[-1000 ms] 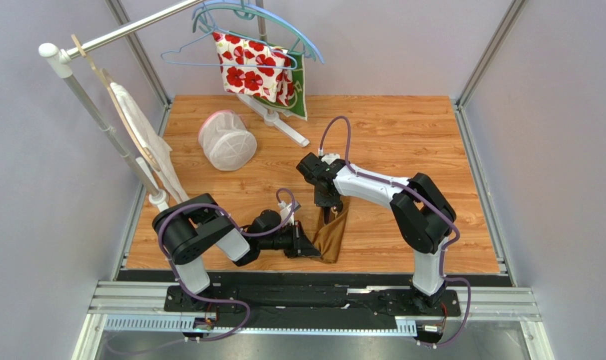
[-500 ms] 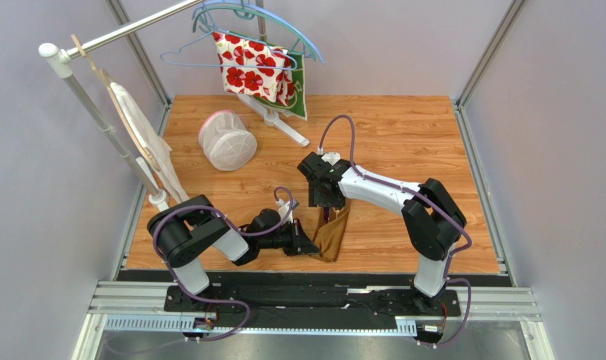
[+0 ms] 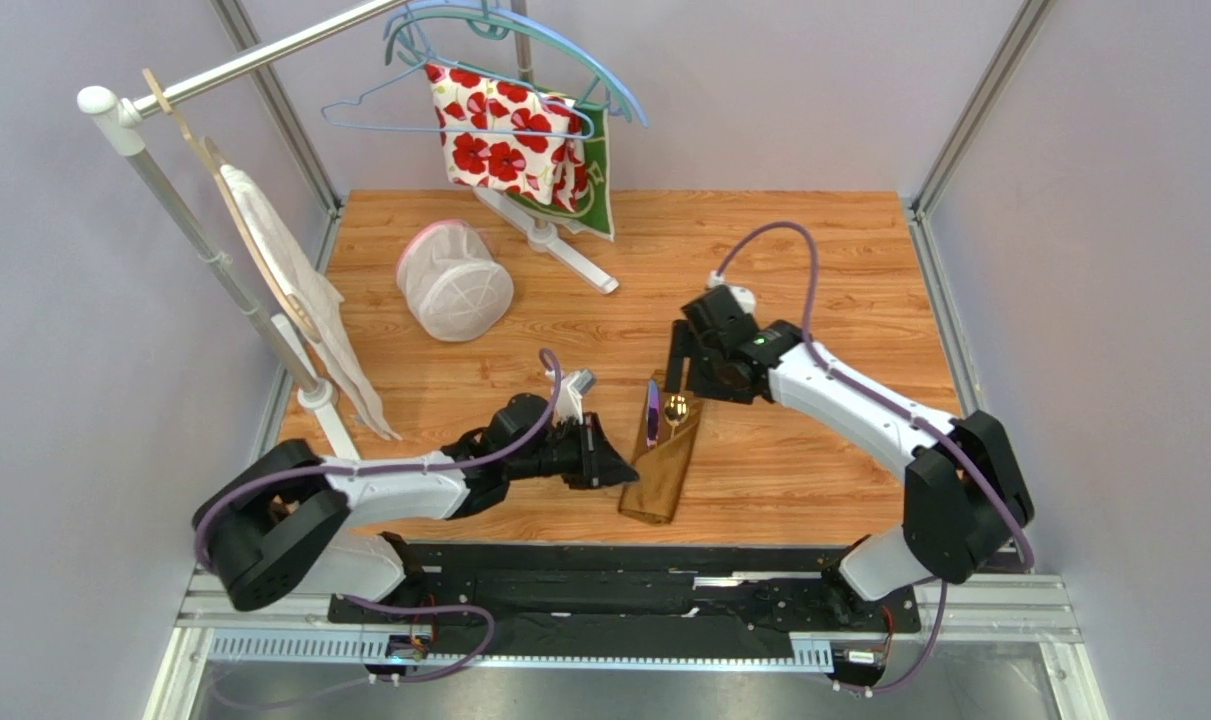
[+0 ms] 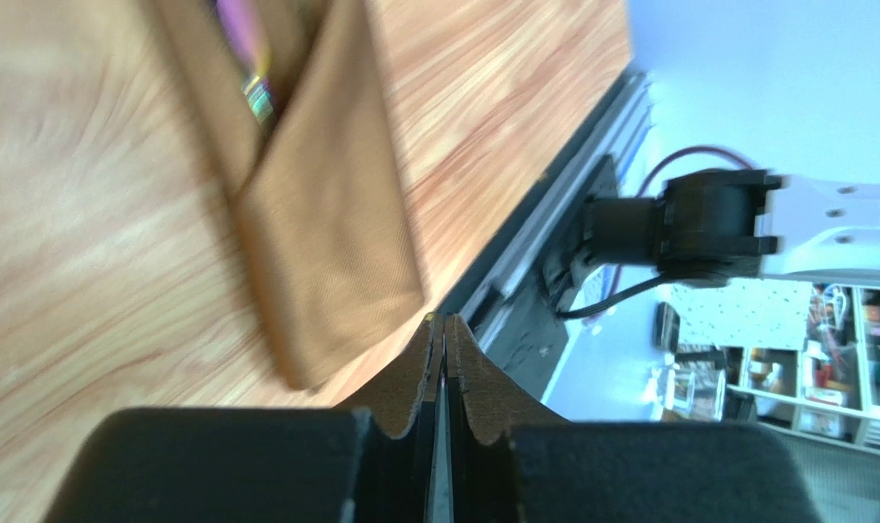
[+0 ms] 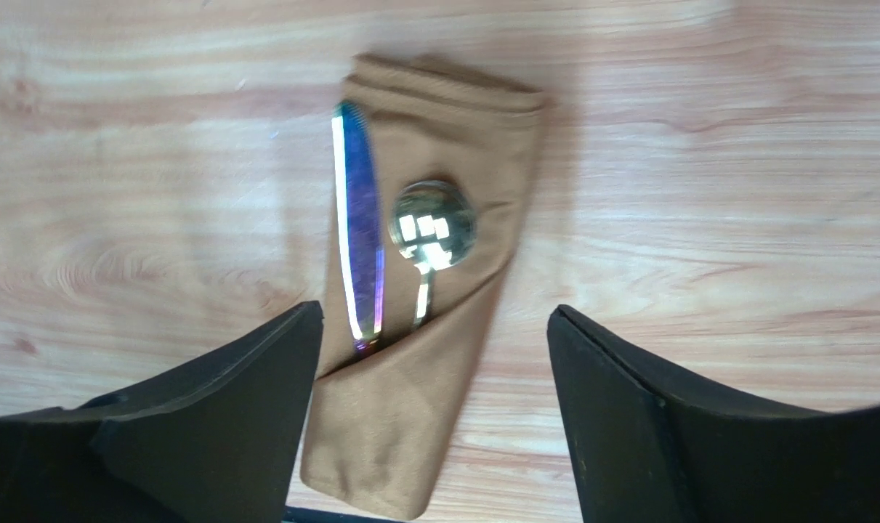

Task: Fold the napkin into a case and place the utensils inside
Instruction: Grasp the top corner of the smaller rectangle folded napkin from the folded napkin.

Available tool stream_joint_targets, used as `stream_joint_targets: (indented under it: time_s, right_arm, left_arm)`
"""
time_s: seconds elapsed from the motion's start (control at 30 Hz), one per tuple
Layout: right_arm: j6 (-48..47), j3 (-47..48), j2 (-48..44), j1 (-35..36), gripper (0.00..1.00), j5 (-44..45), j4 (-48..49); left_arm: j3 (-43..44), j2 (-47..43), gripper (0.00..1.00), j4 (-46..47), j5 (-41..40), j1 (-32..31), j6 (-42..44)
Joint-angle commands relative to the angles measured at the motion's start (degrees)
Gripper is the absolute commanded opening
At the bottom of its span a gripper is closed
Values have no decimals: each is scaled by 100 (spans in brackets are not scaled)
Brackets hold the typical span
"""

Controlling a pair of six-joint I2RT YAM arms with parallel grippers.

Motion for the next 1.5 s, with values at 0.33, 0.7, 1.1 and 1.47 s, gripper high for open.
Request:
stream_joint_targets:
  time_s: [0.33, 0.7, 1.1, 1.47]
  right_arm:
    - [-504, -736, 40, -1352, 36, -1078, 1097]
    - [-671, -745, 795, -1379, 10, -999, 1281]
    - [-733, -631, 1201, -1361, 6, -1043, 1360]
    - [-733, -578, 1332, -1361, 6, -1104, 1387]
  left_arm:
    - [2810, 569, 0, -3807, -1393, 592, 1552]
    - [4384, 2259, 0, -4370, -1877, 645, 2089]
    - [5720, 3402, 0, -5029, -2062, 662, 2458]
    - [5949, 3683, 0, -5064, -2177, 662, 2546]
